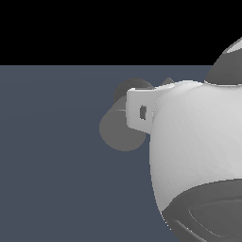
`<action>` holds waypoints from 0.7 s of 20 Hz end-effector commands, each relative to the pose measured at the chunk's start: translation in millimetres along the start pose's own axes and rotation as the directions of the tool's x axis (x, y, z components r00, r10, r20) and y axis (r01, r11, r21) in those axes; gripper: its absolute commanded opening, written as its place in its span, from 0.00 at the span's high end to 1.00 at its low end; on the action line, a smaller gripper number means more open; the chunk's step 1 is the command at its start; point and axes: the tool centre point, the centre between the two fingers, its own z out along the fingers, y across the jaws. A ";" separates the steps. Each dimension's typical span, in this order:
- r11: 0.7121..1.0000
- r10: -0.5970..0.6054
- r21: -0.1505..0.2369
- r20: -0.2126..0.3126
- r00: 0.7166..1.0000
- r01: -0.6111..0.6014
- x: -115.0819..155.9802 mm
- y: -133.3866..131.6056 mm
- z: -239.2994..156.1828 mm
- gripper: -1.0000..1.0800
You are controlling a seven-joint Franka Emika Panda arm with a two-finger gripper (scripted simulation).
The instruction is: Turn on the faucet by rotating a designated handle.
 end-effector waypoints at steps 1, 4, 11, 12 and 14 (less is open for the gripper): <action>1.000 0.018 -0.022 0.029 0.999 -0.017 -21.7 21.7 1.6 1.00; 0.999 0.018 -0.027 0.038 0.999 -0.017 -29.6 32.2 1.4 1.00; 0.999 0.019 -0.041 0.058 0.998 -0.016 -47.8 56.5 0.3 1.00; 0.999 0.019 -0.043 0.061 0.998 -0.016 -50.4 59.9 0.1 1.00; 0.999 0.019 -0.047 0.067 0.998 -0.016 -55.5 66.8 -0.3 1.00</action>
